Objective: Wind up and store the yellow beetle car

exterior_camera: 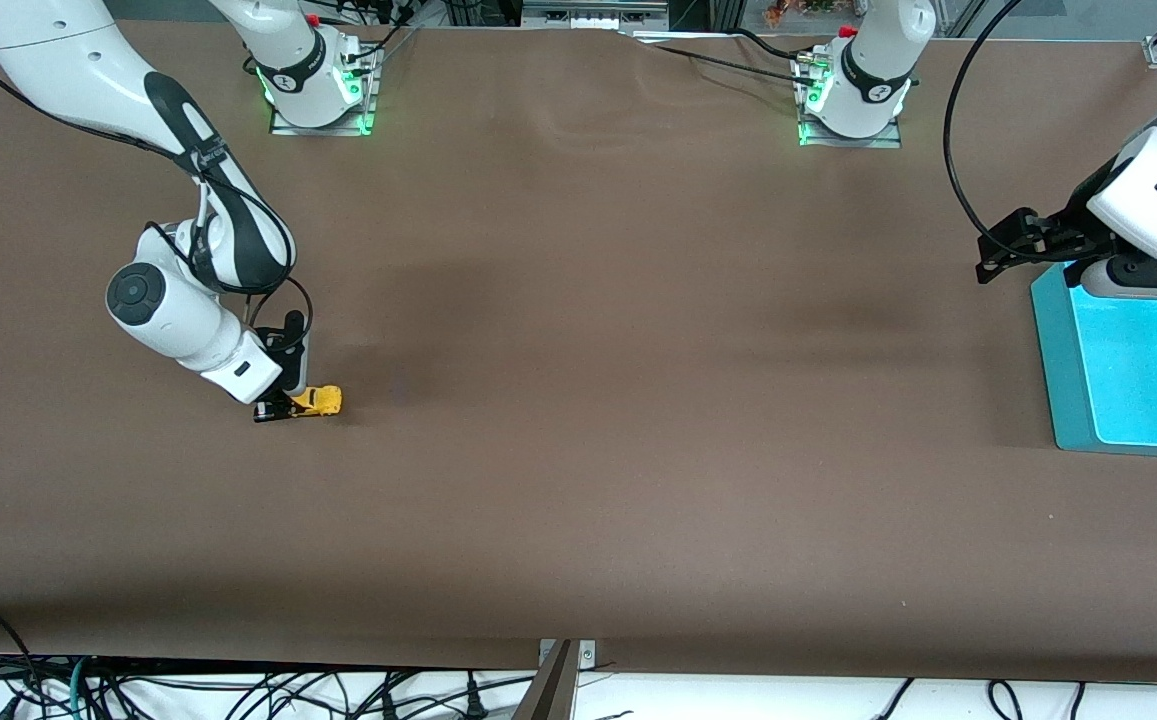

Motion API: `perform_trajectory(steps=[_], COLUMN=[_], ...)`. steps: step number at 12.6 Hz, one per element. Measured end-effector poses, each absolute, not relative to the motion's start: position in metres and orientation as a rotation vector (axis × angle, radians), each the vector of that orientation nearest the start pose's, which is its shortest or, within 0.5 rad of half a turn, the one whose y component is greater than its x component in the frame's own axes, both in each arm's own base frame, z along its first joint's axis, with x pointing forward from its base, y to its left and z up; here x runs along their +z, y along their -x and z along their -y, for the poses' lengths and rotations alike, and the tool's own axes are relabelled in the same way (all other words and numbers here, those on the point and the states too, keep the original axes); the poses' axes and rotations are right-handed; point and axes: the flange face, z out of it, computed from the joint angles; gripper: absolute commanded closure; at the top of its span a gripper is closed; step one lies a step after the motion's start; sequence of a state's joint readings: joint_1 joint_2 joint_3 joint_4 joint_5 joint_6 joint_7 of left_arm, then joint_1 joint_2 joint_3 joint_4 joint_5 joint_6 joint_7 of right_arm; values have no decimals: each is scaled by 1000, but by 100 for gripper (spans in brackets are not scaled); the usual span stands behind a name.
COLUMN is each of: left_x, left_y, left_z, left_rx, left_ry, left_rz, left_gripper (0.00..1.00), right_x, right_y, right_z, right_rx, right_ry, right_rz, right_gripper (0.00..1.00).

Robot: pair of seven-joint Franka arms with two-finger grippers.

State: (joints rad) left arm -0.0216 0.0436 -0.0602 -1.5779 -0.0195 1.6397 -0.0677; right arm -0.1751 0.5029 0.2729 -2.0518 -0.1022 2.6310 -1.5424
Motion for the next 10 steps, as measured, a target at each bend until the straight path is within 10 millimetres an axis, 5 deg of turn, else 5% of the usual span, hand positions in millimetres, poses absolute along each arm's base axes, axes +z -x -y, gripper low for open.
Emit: perform_trajectory(steps=[5,10], left_x=[603,603], left_y=[-572,-572], left_z=[47,46], left_rx=[-27,-27], left_ry=[3165,3165], left_rz=[-17,-16], left_gripper=[0,0], right_x=[203,202], right_y=[-601,-602], right_z=[-42,16], right_rx=[185,182], right_ry=[-2105,-2088], right_rz=[-2317,-2320], right_gripper=[89,89])
